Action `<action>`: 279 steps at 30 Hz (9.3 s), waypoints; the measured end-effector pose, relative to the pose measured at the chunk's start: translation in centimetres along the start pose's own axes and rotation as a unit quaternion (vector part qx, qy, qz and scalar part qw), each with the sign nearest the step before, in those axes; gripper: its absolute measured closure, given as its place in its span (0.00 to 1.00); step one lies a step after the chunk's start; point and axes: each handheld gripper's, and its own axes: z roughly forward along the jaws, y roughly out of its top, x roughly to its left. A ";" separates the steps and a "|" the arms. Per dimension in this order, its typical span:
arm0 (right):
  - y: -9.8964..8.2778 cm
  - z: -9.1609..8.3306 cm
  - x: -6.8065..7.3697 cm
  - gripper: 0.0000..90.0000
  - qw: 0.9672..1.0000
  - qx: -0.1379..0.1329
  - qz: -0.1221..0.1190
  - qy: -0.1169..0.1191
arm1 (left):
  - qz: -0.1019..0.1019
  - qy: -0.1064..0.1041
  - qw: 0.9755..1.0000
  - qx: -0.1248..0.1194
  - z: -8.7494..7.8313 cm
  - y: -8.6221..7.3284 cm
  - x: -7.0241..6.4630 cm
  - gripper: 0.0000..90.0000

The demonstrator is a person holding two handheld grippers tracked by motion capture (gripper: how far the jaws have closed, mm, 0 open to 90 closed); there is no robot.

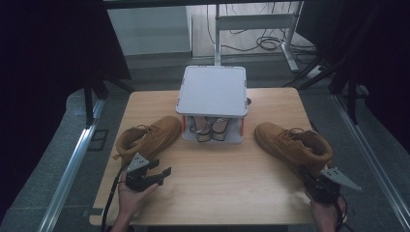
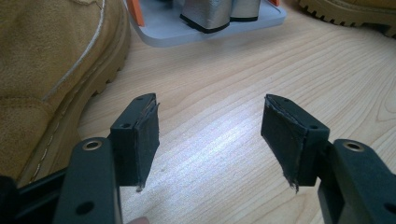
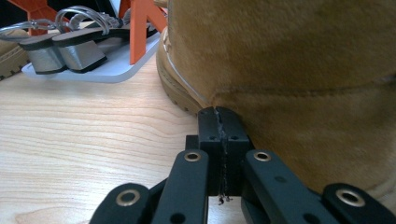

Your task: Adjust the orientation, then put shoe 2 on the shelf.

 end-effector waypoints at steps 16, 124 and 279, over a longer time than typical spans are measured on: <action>0.4 1.0 4.6 0.98 0.997 -0.002 -0.031 0.066 | 0.002 0.000 1.000 0.001 0.1 0.0 0.0 0.41; 13.9 -0.5 -3.8 0.58 0.996 0.003 -0.092 0.013 | -0.052 0.075 0.987 0.131 -2.8 9.5 13.1 0.83; 27.9 8.0 10.2 0.89 0.979 -0.110 0.152 0.081 | -0.179 -0.014 0.976 -0.125 -2.6 27.2 5.5 0.89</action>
